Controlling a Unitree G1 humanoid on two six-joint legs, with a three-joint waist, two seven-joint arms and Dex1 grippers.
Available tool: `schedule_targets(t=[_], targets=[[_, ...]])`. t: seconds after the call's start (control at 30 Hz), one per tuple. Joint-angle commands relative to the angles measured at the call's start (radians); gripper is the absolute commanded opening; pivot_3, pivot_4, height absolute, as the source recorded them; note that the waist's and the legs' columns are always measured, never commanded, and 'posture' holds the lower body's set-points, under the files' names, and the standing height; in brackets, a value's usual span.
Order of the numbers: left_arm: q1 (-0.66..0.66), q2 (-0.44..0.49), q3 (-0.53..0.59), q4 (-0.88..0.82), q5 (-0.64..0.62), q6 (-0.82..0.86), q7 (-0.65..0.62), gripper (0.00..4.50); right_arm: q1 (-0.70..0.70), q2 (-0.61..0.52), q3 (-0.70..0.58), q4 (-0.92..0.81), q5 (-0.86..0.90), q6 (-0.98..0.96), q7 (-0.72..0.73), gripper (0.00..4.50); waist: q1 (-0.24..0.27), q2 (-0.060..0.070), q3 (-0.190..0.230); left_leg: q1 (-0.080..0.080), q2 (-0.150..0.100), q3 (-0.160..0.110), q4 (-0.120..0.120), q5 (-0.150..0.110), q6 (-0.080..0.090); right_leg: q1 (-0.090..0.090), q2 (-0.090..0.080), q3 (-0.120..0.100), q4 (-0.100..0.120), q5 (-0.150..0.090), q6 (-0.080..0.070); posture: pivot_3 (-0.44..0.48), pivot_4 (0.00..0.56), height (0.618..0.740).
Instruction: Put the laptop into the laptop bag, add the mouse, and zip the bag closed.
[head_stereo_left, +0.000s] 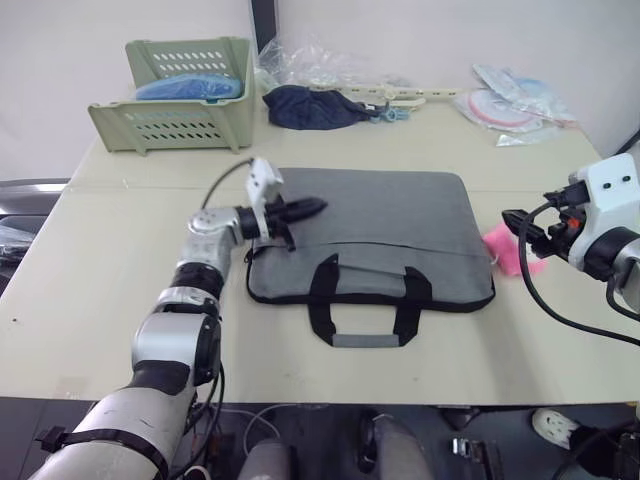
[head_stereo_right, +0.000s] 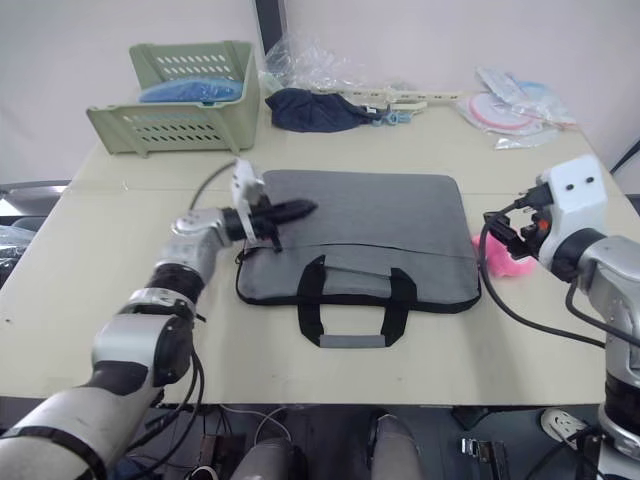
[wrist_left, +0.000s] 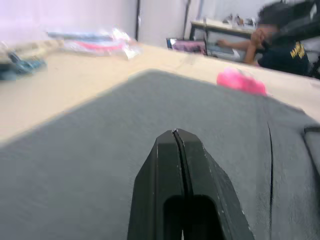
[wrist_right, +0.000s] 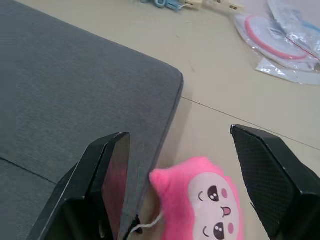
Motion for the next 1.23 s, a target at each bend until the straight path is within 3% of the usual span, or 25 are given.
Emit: schedule_targets(t=[0.03,0.1,0.23,0.3,0.37,0.53,0.63,0.77,1.0,1.23], targets=[[0.019,0.097,0.061,-0.311,-0.104,0.186,0.052,0.53,-0.022,-0.034,-0.027,-0.084,0.062,0.05,0.025,3.62,-0.002,0.0,0.0,0.0,0.0,0.0,0.0,0.0,0.0,-0.001,0.0,0.0,0.001,0.0,0.0,0.0,0.15,0.74],[0.054,0.148,0.079,-0.441,-0.148,0.303,0.077,1.12,-0.027,-0.052,-0.038,-0.097,0.095,0.075,0.046,3.62,-0.002,0.0,0.0,0.0,0.0,0.0,0.0,0.0,0.0,-0.001,0.0,0.0,0.001,0.0,0.0,0.0,0.15,0.74],[0.128,0.243,0.095,-0.622,-0.185,0.441,0.126,2.69,-0.022,-0.105,-0.055,-0.096,0.144,0.088,0.089,3.62,0.003,0.0,0.0,0.0,0.0,0.0,0.0,0.0,0.0,0.0,0.0,0.0,0.001,0.0,0.0,0.0,0.15,0.74],[0.175,0.306,0.112,-0.704,-0.211,0.517,0.131,3.68,-0.009,-0.152,-0.071,-0.067,0.157,0.072,0.129,3.62,0.004,0.0,0.001,-0.001,0.0,0.0,0.001,0.0,0.0,0.0,0.0,0.0,0.001,0.0,0.0,0.0,0.15,0.74],[0.247,0.393,0.122,-0.78,-0.224,0.606,0.114,4.39,-0.001,-0.214,-0.098,-0.021,0.176,0.055,0.197,3.62,0.005,0.0,0.001,-0.001,0.0,0.0,0.002,0.0,0.0,0.0,0.0,0.0,0.001,0.0,0.0,0.0,0.15,0.74],[0.367,0.517,0.151,-0.899,-0.282,0.733,0.103,4.39,0.032,-0.321,-0.131,0.047,0.213,0.014,0.32,3.62,0.0,0.001,0.002,-0.001,0.0,0.001,0.002,0.0,-0.001,-0.001,0.0,0.0,0.0,0.0,0.0,0.0,0.15,0.74],[0.441,0.62,0.215,-1.019,-0.415,0.934,0.055,4.39,0.058,-0.384,-0.148,0.06,0.252,0.005,0.422,3.62,0.002,-0.002,0.005,-0.004,0.001,0.001,0.002,-0.001,-0.001,0.0,0.0,0.001,0.0,0.0,0.0,0.0,0.15,0.74],[0.501,0.709,0.325,-1.074,-0.532,1.066,0.034,4.39,0.047,-0.455,-0.15,0.106,0.275,-0.02,0.506,3.62,0.003,-0.002,0.006,-0.003,0.001,0.001,0.002,-0.001,-0.001,-0.001,0.0,0.001,0.0,0.0,0.0,0.0,0.15,0.74],[0.578,0.821,0.411,-1.075,-0.588,1.106,0.002,4.39,-0.033,-0.54,-0.098,0.223,0.274,-0.107,0.582,3.62,0.0,0.0,0.007,-0.003,0.001,0.003,0.002,-0.001,-0.003,0.0,0.001,0.004,0.001,0.0,0.0,0.0,0.15,0.74],[0.562,0.822,0.365,-1.025,-0.57,1.03,0.014,4.39,-0.036,-0.55,-0.079,0.208,0.276,-0.118,0.603,3.62,0.001,0.002,0.008,-0.003,0.001,0.004,0.002,-0.001,-0.003,-0.001,0.001,0.005,0.001,0.0,0.0,0.0,0.15,0.74]])
